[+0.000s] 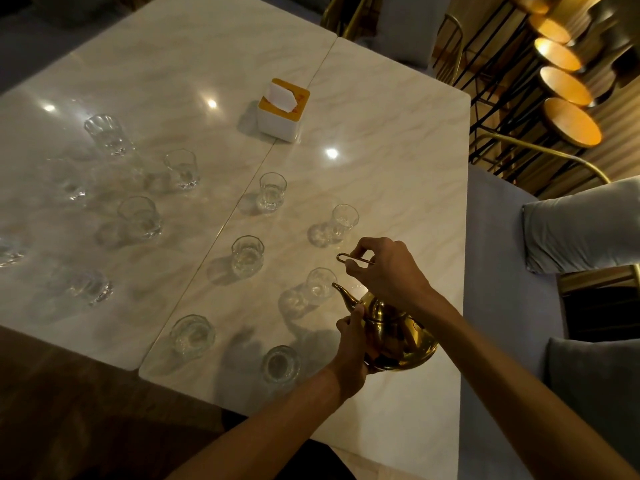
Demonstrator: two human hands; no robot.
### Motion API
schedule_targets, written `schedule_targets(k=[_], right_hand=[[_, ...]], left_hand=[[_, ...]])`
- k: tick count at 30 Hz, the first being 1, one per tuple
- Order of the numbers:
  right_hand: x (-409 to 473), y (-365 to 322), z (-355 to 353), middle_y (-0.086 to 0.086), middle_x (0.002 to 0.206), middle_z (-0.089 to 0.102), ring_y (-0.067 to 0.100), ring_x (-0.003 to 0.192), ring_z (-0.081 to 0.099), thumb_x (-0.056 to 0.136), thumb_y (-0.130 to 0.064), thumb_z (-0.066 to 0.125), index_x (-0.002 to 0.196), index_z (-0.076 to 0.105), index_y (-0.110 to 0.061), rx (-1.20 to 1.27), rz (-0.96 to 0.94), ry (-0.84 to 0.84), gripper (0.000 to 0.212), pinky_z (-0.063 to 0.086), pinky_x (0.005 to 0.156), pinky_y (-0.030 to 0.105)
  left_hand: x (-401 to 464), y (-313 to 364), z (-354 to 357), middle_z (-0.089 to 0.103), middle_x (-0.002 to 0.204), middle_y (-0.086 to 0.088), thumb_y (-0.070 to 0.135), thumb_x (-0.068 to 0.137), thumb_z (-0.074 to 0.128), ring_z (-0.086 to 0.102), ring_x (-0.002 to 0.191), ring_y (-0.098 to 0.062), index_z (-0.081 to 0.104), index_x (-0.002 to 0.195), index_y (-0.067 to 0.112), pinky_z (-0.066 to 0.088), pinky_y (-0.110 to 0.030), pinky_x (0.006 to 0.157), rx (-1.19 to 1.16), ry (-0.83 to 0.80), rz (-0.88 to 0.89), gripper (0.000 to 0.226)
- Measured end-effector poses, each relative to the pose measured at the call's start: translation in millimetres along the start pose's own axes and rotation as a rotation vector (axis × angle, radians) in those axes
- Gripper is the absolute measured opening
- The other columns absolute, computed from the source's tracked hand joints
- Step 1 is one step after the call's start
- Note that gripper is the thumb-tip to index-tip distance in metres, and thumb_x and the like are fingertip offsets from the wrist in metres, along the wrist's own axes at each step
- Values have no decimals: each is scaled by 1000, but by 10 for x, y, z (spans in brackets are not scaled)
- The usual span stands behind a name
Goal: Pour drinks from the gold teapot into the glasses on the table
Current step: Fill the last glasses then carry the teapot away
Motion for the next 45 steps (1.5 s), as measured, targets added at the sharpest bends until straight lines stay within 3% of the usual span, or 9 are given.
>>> schedule_targets(k=[4,8,14,21,25,29,34,39,45], right_hand=[[10,-42,36,9,106,73,15,77,61,91,-33,72,110,71,-15,0,-2,-8,26,42,56,16],[11,-91,46,9,105,73,16,76,61,91,-33,72,110,71,-14,-7,-10,-4,27,43,57,17],[29,-158,55,8,98,72,16,72,61,92,-32,71,108,71,-14,-25,-18,-2,24,42,55,19],[77,-178,41,10,100,73,18,76,63,91,-32,72,109,71,-14,-46,-10,12,26,49,63,26],[86,-190,24,11,103,73,20,81,65,91,-32,72,111,71,-13,-55,-14,18,28,55,69,30],[105,-172,28,10,104,73,18,81,62,91,-33,72,111,71,-12,-65,-7,12,29,47,66,26],[106,-163,5,11,99,72,22,77,66,91,-34,71,108,72,-12,-81,-6,11,28,55,67,33],[122,-147,6,4,89,65,14,64,59,91,-35,71,105,72,-13,-95,-17,4,26,40,53,23],[157,-120,15,9,94,71,20,71,66,90,-36,71,104,72,-14,-107,-15,0,27,53,62,32]], left_hand=[[-31,16,-37,59,137,0,86,75,43,60,121,-26,45,139,33,57,-41,84,-15,17,4,84],[-24,23,-65,59,137,0,97,42,59,60,121,-27,44,138,33,57,-44,86,-42,8,2,116],[-136,109,-59,59,135,1,72,93,31,58,122,-27,51,130,37,50,-51,102,-25,-7,-17,54],[-137,143,-39,57,138,1,72,94,31,57,124,-26,46,136,38,49,-53,103,-16,-42,-30,57],[-173,175,9,60,133,5,69,96,25,57,124,-25,53,127,42,48,-51,104,0,-76,-37,50],[-182,153,24,57,138,2,68,97,26,56,124,-26,51,131,40,48,-51,103,-2,-70,-61,51],[-175,147,53,55,138,1,68,97,24,55,125,-27,49,132,39,49,-48,101,-15,-75,-64,52],[-146,115,69,54,143,-1,71,95,25,55,127,-29,47,140,36,48,-51,105,-15,-75,-69,61],[-147,120,92,52,145,-1,70,96,22,54,128,-28,45,141,37,48,-50,105,-25,-93,-79,61]])
Point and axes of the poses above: each hand's wrist, its own x-axis towards the middle knuckle, its own z-axis out of the palm, y = z × x, the point moved 9 cm from there along x, towards the middle knuckle
